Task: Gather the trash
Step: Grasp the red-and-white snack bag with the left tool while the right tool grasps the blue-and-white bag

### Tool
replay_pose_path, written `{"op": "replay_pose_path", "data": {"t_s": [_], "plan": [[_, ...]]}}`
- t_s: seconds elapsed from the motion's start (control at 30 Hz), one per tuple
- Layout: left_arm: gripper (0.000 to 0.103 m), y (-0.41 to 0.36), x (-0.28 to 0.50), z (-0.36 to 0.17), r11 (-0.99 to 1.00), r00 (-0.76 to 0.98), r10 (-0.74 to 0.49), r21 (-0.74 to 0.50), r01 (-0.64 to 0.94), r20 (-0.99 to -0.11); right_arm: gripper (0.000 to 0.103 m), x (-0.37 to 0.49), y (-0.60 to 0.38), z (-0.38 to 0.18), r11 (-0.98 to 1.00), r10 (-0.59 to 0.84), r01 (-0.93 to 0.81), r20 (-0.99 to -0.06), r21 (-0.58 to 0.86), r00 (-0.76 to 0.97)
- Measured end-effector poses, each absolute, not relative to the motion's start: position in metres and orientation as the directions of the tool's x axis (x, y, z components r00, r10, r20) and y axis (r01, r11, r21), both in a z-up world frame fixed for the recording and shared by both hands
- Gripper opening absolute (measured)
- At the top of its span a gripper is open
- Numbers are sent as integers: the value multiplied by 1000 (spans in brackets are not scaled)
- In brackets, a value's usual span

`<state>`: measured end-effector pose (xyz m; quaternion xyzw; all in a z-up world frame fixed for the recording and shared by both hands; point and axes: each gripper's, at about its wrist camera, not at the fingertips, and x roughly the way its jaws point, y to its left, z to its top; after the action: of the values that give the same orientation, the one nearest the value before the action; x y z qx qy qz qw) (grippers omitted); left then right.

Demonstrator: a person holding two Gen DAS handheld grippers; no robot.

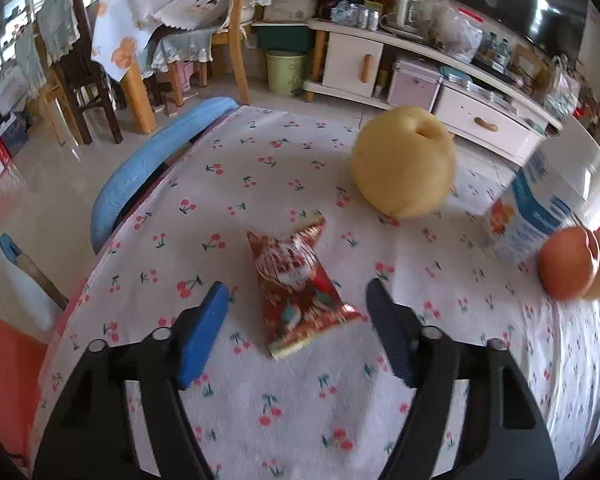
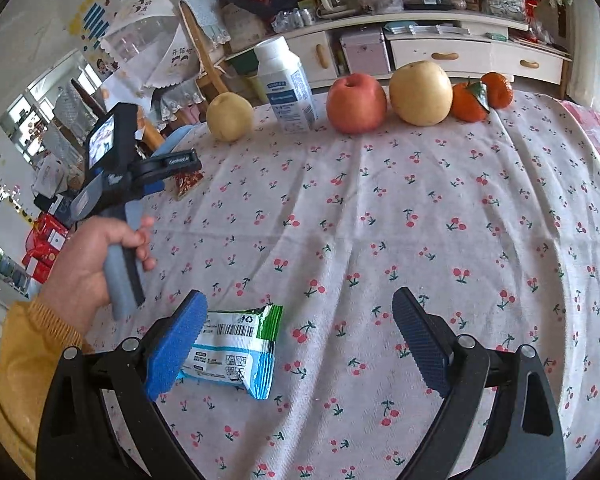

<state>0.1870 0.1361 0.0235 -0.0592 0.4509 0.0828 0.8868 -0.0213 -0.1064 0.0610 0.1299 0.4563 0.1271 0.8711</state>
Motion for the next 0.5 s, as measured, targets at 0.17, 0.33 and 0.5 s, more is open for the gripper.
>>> {"op": "replay_pose_path", "data": {"t_s": [0.17,0.33,0.5], "plan": [[59,143,197,17,979,571,86,-38,-201,-817,93,-18,-102,57,939,333,-111,-783,325,526],[46,141,197,16,983,576,53,-57,-172,-816,93,-17,-97,49,944,326,-121,-809,307,489],[42,134,188,14,990,572,30,-55,-131,-820,93,-17,-86,42,942,335,-162,-823,293,458]]}}
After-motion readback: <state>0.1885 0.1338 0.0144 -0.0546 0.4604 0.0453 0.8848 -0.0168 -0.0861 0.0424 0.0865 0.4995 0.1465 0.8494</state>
